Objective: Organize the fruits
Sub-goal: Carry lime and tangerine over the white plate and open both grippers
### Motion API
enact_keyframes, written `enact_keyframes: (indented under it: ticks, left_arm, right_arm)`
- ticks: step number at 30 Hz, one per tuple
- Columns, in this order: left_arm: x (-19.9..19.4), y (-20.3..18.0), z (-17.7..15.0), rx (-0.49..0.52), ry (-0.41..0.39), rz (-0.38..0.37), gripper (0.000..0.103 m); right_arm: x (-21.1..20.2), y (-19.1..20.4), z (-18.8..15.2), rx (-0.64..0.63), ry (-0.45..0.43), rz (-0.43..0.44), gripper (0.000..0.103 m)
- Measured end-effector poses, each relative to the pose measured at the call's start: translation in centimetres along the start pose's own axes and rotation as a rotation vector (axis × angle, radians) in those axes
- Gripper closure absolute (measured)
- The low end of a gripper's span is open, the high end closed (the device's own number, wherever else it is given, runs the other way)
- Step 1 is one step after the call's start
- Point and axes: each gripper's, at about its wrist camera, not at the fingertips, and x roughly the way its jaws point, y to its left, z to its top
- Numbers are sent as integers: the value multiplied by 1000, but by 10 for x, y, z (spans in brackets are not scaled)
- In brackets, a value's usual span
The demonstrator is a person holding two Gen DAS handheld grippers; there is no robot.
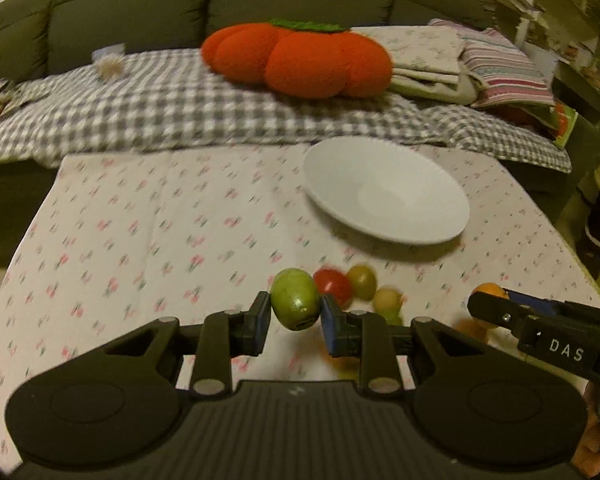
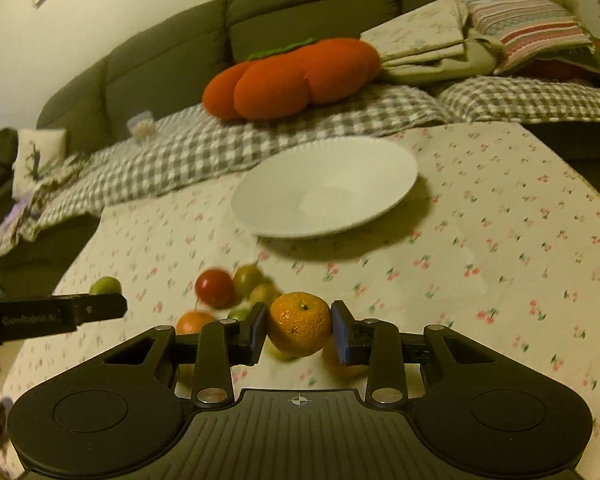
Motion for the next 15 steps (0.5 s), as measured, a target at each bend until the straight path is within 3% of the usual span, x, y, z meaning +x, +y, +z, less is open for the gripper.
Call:
enact_keyframes:
  ticks: [10,15]
  left_arm:
    - [40,-38,50,128,-76,-41,78]
    - [68,-52,60,129,-60,-62,78]
  right_arm:
    - [27,-21,36,41,-23,4,70]
    - [45,-32,50,50,-29,-14,70]
